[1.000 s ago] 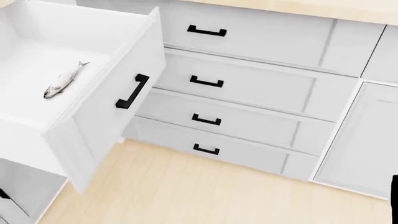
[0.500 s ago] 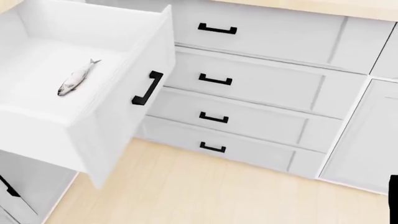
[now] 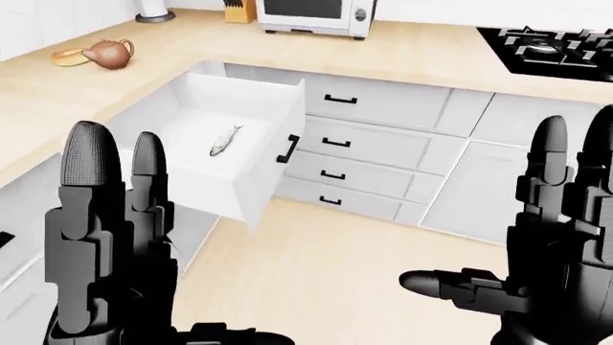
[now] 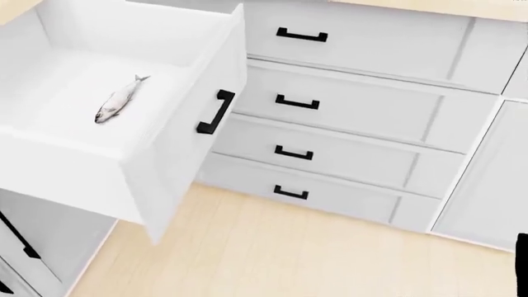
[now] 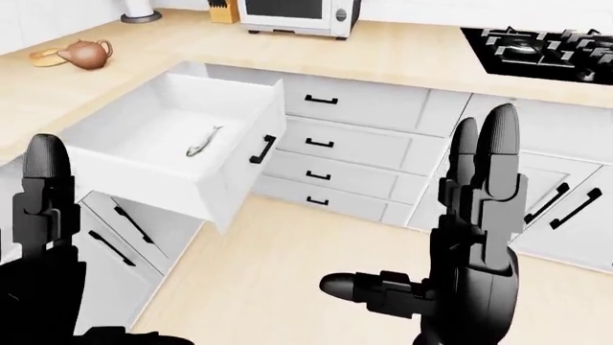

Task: Close the right drawer.

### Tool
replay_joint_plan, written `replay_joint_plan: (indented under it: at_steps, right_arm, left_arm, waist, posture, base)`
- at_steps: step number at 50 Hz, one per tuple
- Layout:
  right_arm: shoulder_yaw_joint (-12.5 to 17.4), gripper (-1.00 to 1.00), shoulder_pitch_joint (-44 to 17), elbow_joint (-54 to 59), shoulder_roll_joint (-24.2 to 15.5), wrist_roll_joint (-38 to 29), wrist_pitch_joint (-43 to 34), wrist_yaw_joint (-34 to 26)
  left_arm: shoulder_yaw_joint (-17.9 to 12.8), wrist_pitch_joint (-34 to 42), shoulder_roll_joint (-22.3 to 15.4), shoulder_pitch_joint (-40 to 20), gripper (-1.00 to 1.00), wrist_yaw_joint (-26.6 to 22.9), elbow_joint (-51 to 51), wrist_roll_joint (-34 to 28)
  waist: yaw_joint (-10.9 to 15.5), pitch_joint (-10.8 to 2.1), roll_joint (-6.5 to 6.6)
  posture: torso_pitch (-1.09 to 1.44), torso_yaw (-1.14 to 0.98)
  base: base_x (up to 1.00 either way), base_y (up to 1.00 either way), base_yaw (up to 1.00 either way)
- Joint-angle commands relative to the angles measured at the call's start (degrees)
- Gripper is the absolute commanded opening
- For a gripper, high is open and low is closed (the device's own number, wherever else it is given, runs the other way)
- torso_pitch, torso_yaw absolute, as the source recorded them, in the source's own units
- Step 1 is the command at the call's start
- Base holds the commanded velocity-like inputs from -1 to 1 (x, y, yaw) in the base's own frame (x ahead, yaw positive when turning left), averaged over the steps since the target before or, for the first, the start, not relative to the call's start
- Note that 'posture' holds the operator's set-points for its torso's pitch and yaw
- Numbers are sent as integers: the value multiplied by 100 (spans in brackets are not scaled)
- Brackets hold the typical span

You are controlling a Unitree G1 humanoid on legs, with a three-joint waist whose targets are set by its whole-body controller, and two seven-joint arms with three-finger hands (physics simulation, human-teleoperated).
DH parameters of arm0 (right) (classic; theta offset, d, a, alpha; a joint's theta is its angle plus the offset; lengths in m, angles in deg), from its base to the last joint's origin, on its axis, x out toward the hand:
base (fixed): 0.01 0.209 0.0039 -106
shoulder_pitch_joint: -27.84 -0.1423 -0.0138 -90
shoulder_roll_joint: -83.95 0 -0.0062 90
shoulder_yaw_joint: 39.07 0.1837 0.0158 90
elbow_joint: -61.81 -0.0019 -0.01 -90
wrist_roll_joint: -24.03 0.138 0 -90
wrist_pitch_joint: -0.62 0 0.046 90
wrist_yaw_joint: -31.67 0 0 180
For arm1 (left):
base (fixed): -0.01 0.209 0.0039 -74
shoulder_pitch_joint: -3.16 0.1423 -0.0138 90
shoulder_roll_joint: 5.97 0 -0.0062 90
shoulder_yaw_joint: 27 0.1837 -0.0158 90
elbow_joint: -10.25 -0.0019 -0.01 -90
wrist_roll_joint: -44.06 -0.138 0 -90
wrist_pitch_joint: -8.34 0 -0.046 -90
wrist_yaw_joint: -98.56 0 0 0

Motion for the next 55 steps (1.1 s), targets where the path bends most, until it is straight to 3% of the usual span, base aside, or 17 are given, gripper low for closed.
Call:
replay_joint_plan:
  at_steps: [1,7,9,10,11,13,20,23,32,34,36,39,45,50,51,52,55]
  right_arm:
    - [-56,100,-70,-260,3,7,131,2]
    - [-48,100,-81,-248,4,17,131,3]
    - [-58,100,-77,-252,3,6,135,2]
    - [-54,100,-80,-252,4,9,130,6]
    - [-63,100,-82,-252,4,0,128,4]
    - [-66,100,-82,-253,2,-2,126,9]
    - [-73,100,-80,-270,0,-15,110,6]
    - [-78,100,-76,-268,-1,-12,106,5]
    - [-63,100,-75,-260,-1,-6,118,-1]
    - [-58,100,-83,-254,-1,-4,111,0]
    - [-64,100,-82,-246,0,-16,120,2]
    - [-68,100,-79,-252,-1,-11,120,3]
    - [-56,100,-82,-230,-1,-3,133,6]
    - [-69,100,-80,-231,1,-20,134,11]
    - [-72,100,-79,-239,0,-23,130,10]
    - [-66,100,-84,-229,-1,-9,128,13]
    - [-70,100,-83,-230,-3,-18,129,14]
  left_arm:
    - [-41,-126,-12,-27,100,48,263,27]
    - [-44,-102,-9,-47,100,46,263,29]
    - [-49,-103,-8,-48,100,44,263,31]
    - [-51,-102,-8,-50,100,43,263,34]
    - [-49,-101,-9,-51,100,41,263,32]
    - [-54,-92,-9,-59,100,40,263,36]
    - [-61,-96,-16,-56,100,41,263,47]
    - [-59,-89,-18,-60,100,38,263,49]
    - [-53,-91,-17,-65,100,45,263,37]
    - [-50,-88,-17,-67,100,44,263,35]
    - [-49,-92,-15,-63,100,43,263,28]
    - [-46,-104,-14,-55,100,45,263,27]
    - [-44,-102,-15,-51,100,46,263,27]
    - [-50,-99,-19,-50,100,45,263,40]
    - [-56,-103,-20,-49,100,48,263,47]
    - [-55,-97,-21,-51,100,46,263,47]
    - [-60,-97,-23,-52,100,45,263,54]
  waist:
    - [12,-39,-38]
    - [46,26,284]
    - [38,-30,555]
    - [62,-114,790]
    - [120,-55,561]
    - [126,-12,548]
    - [96,-5,208]
    - [79,-66,-135]
    - [58,16,182]
    - [47,24,345]
    - [55,-81,687]
    - [96,20,568]
    - [87,-13,273]
    - [60,-58,-190]
    - [-7,-20,36]
    - [45,-18,-60]
    - [47,-71,3]
  posture:
    - [0,0]
    - [0,0]
    - [0,0]
    - [0,0]
    - [0,0]
    - [0,0]
    - [0,0]
    - [0,0]
    - [0,0]
    - [0,0]
    - [0,0]
    - [0,0]
    - [0,0]
    - [0,0]
    - [0,0]
    - [0,0]
    - [0,0]
  base:
    - [0,14,0]
    - [0,14,0]
    - [0,14,0]
    - [0,14,0]
    - [0,14,0]
    - [0,14,0]
    - [0,13,0]
    - [0,13,0]
    - [0,14,0]
    - [0,14,0]
    - [0,14,0]
    - [0,14,0]
    - [0,14,0]
    - [0,13,0]
    - [0,14,0]
    - [0,14,0]
    - [0,14,0]
